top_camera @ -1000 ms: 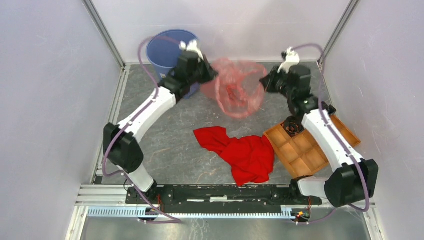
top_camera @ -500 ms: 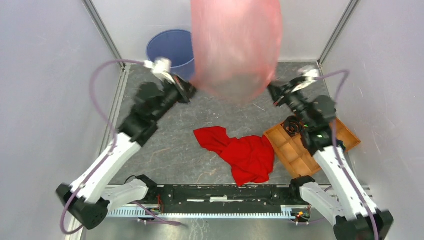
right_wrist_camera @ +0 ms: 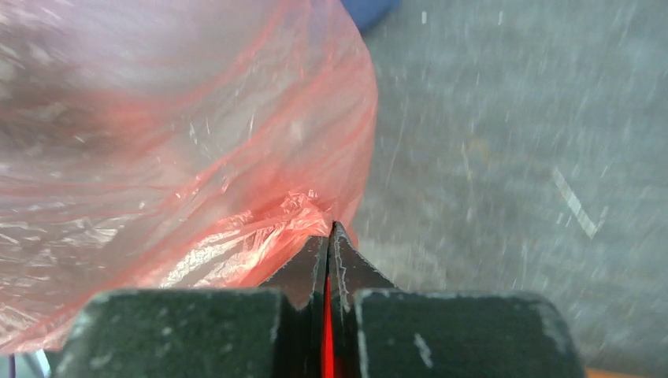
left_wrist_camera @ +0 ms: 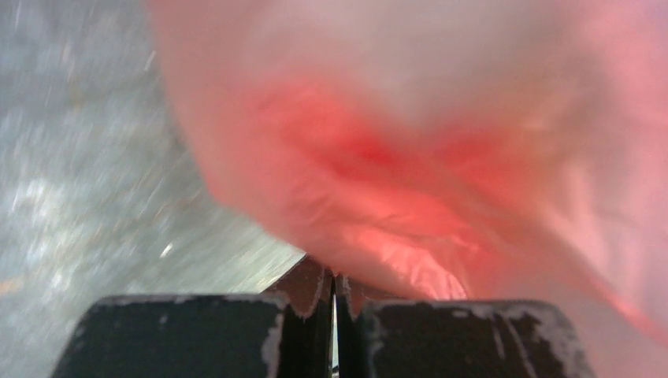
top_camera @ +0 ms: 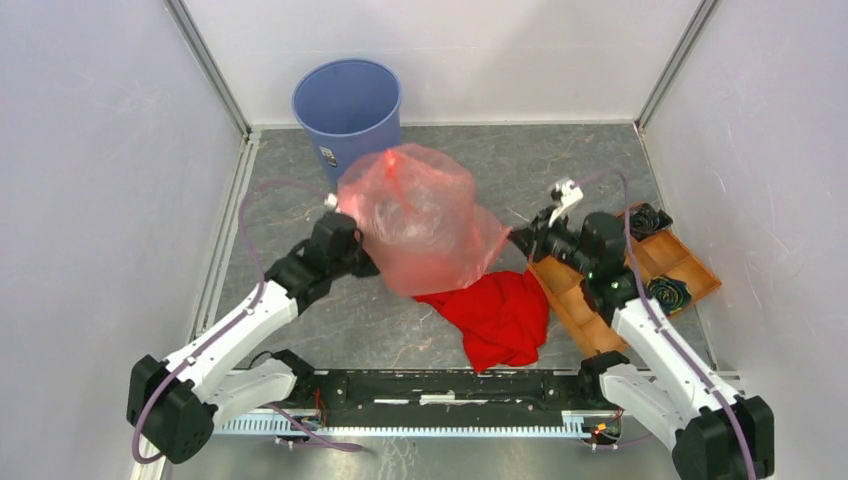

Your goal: Put the trash bags into the trash bin

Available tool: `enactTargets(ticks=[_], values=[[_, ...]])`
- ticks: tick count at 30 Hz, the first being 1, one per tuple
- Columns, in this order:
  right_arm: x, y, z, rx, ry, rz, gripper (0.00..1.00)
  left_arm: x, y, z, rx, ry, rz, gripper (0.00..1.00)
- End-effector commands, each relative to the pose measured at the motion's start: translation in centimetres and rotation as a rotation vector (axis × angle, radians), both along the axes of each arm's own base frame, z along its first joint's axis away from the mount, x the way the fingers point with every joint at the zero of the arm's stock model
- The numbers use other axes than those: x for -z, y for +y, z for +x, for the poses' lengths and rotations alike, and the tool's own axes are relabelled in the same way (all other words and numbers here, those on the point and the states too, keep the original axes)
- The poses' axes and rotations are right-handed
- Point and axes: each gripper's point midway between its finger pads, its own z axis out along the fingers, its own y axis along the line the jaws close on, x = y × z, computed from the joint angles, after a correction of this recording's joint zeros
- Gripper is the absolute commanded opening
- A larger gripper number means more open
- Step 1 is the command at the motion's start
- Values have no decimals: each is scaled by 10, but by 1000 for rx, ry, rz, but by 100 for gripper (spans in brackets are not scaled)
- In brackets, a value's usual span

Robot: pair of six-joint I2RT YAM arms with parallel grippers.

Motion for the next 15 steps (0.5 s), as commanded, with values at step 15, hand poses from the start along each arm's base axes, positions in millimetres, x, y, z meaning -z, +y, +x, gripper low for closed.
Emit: enactTargets(ticks=[15], values=[[-39,0,31,43,-13,-39,1,-52,-30,23,5,51,-77,2]])
